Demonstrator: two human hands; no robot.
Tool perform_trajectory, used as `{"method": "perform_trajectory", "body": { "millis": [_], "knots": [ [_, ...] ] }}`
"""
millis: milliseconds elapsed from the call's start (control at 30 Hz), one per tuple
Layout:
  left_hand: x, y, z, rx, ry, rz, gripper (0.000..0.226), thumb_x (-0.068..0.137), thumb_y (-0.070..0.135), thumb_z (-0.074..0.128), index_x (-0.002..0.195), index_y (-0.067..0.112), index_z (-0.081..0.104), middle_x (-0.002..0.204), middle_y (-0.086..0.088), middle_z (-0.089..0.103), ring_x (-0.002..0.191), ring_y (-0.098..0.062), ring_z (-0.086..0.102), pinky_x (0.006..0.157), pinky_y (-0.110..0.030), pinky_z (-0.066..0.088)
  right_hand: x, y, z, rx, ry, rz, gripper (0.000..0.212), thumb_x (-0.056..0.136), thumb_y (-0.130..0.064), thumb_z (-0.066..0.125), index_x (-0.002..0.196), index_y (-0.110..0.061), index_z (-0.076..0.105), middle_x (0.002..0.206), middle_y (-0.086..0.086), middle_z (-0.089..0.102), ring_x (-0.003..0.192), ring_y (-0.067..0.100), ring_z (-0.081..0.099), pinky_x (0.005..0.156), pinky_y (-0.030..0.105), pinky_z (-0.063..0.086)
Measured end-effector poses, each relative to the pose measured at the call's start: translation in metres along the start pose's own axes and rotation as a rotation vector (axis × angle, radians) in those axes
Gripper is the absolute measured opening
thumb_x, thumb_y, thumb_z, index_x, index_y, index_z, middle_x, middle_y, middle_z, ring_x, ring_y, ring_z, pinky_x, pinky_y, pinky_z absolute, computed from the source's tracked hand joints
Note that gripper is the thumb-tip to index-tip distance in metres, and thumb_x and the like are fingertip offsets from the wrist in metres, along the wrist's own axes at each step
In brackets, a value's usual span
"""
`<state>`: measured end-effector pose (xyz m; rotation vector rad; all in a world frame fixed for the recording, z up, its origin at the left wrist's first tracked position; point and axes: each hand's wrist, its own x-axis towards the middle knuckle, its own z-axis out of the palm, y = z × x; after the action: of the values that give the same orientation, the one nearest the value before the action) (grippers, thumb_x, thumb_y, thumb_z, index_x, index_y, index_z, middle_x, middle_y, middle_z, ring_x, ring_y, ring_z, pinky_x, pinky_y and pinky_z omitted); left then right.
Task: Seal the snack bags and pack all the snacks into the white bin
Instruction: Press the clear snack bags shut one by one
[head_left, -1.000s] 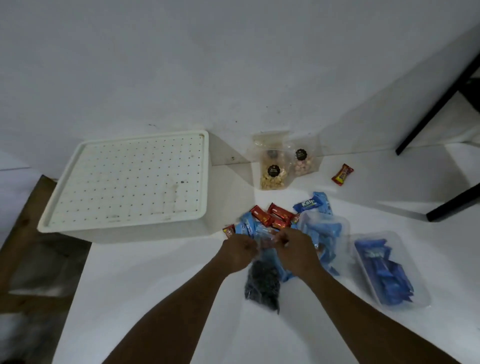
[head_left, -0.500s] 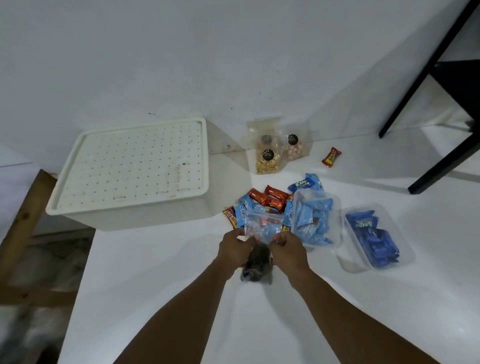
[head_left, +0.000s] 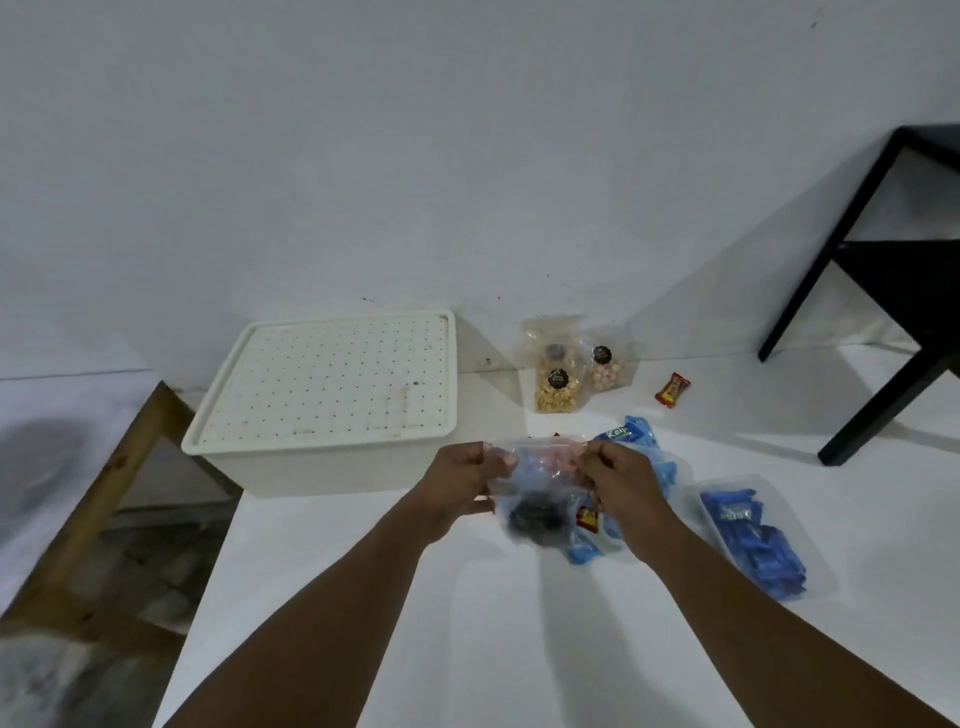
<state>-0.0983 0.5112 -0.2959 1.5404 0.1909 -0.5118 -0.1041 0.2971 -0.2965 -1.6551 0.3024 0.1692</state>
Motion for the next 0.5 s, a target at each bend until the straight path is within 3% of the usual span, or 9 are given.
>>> {"method": "perform_trajectory", "body": {
  "millis": [133,267,400,500],
  "knots": [
    [-0.004,0.025,0.004,-0.044,0.114,0.103,0.026,0.084,0.027,0.077,0.096,0.004,0.073,0.083,-0.009,0.073,0.082,-0.022,0.069,0.069,-0.028,0.057,0.0,-0.034,-0.004,0.057,-0.063,-0.059,0.012,0.093,-0.019,0.063,0.083,-0.014,0.068,0.061,0.002,0.066,0.043,0.001,0.05,0.041,0.016,0.037],
    [-0.01,0.043,0.009,-0.025,0.134,0.145,0.034,0.084,0.036,0.076,0.096,0.005,0.073,0.094,-0.013,0.076,0.093,-0.03,0.074,0.082,-0.035,0.053,0.002,-0.059,-0.011,0.02,-0.092,-0.133,0.017,0.093,-0.017,0.063,0.076,-0.012,0.065,0.062,0.008,0.065,0.045,0.006,0.051,0.046,0.021,0.037],
    [-0.017,0.055,0.011,-0.068,0.111,0.182,0.024,0.085,0.034,0.076,0.095,0.013,0.071,0.095,-0.014,0.076,0.094,-0.026,0.075,0.094,-0.043,0.048,0.002,-0.073,-0.013,0.003,-0.096,-0.209,0.026,0.092,-0.008,0.061,0.068,-0.015,0.056,0.061,0.008,0.061,0.044,0.003,0.05,0.048,0.02,0.036],
    [-0.019,0.06,0.011,-0.109,0.091,0.183,0.016,0.086,0.032,0.075,0.088,0.017,0.069,0.086,-0.008,0.072,0.095,-0.028,0.075,0.089,-0.042,0.047,0.001,-0.076,-0.013,0.02,-0.109,-0.214,0.031,0.094,-0.013,0.06,0.064,-0.018,0.057,0.06,0.004,0.06,0.046,0.005,0.047,0.051,0.024,0.035]
  ]
}}
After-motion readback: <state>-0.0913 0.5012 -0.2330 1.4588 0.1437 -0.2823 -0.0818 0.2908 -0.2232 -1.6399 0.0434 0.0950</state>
